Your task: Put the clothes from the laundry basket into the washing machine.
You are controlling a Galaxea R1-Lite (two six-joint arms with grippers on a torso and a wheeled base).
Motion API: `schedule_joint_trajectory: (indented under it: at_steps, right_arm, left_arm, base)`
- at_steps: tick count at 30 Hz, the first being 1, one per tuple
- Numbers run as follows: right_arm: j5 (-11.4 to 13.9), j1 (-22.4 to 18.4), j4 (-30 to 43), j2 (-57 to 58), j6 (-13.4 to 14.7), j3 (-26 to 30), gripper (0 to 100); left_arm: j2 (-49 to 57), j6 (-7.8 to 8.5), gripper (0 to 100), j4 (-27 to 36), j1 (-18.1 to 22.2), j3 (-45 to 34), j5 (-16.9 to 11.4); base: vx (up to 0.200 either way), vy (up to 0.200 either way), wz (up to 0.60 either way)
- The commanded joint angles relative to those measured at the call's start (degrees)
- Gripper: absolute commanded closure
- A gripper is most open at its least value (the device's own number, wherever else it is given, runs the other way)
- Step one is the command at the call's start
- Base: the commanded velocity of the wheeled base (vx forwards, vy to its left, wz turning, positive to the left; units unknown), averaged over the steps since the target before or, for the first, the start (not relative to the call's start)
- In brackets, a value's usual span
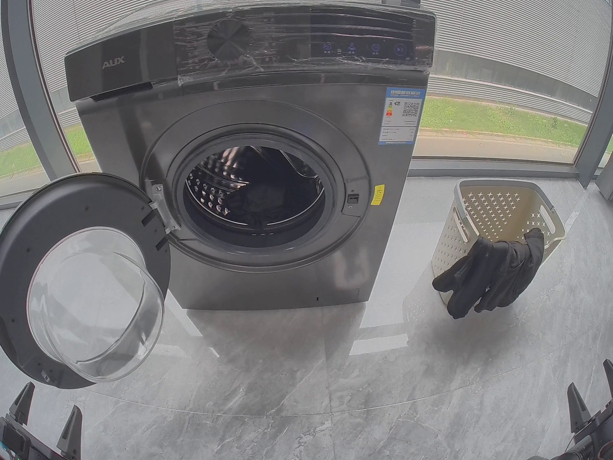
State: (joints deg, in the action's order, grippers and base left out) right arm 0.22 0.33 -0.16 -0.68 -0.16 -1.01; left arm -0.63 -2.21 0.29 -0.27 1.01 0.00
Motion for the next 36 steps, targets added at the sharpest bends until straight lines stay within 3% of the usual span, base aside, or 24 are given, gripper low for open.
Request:
schedule_joint_trajectory:
  at_steps: [1,12,19,36]
  right_arm:
    - [0.04,0.02,-0.02,0.16,-0.02,1.01,0]
    - [0.04,0.02,-0.02,0.16,-0.02,1.01,0]
    - [0.04,0.02,-0.02,0.16,-0.02,1.01,0]
    - [0.04,0.02,-0.02,0.16,-0.02,1.01,0]
  left_arm:
    - [0.37,-0.17,0,-0.12,0.00,-0.92,0.00]
    - [0.37,0.01,0,-0.12,0.09,-0.92,0.00]
    - [0.46,1.94,0,-0.20,0.09,-0.92,-0.18]
    - [0.46,1.68,0,-0.20,0.18,-1.01,0.00]
  base:
    - [0.000,0.000,0.00]
    - [0.055,0.000,0.00]
    - [0.000,0.000,0.00]
    - [0.000,0.000,0.00]
